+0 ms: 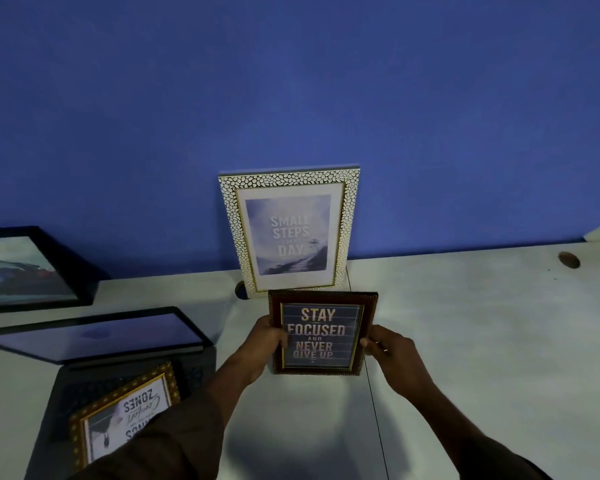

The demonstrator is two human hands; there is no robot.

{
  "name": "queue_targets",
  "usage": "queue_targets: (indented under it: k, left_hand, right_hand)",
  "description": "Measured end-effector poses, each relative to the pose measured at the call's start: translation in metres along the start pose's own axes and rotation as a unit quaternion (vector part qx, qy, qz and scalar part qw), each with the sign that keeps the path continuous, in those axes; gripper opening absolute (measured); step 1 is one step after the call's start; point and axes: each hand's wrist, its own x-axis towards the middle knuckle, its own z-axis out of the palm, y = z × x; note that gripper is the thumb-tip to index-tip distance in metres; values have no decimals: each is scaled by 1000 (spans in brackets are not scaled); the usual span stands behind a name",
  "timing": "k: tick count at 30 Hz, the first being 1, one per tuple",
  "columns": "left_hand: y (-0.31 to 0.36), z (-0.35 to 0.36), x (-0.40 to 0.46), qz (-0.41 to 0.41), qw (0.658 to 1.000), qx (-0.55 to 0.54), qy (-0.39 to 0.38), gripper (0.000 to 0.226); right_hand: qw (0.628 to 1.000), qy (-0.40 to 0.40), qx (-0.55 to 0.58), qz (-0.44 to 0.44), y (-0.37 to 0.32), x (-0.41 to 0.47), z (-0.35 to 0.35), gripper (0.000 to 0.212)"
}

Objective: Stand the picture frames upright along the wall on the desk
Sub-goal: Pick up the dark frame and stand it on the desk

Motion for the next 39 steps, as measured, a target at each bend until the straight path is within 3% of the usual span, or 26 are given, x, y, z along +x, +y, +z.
queue_targets:
  k: [9, 20, 23, 27, 33, 39]
  left_hand:
    - [-11, -10, 0, -11, 999, -33, 1, 69]
    - [-34, -2, -20, -23, 999, -38, 1, 51]
    - [-38, 0, -26, -34, 998, -51, 29, 57]
    - [-43, 2, -40, -54, 995, -47, 70, 46]
    - [-76, -2, -69, -62, 992, -53, 101, 55]
    - [-119, -9, -111, -69, 985, -74, 138, 51]
  right_hand:
    - [1000, -22, -7, 19, -7, -4, 10, 19]
    - [998, -37, -31, 35, -8, -21, 9, 21]
    - [997, -40, -47, 37, -9, -27, 8, 30]
    - [997, -29, -56, 52, -15, -39, 9, 36]
    - [992, -45, -75, 87, -9, -69, 29, 54]
    - [989, -63, -86, 105, -14, -93, 56, 57]
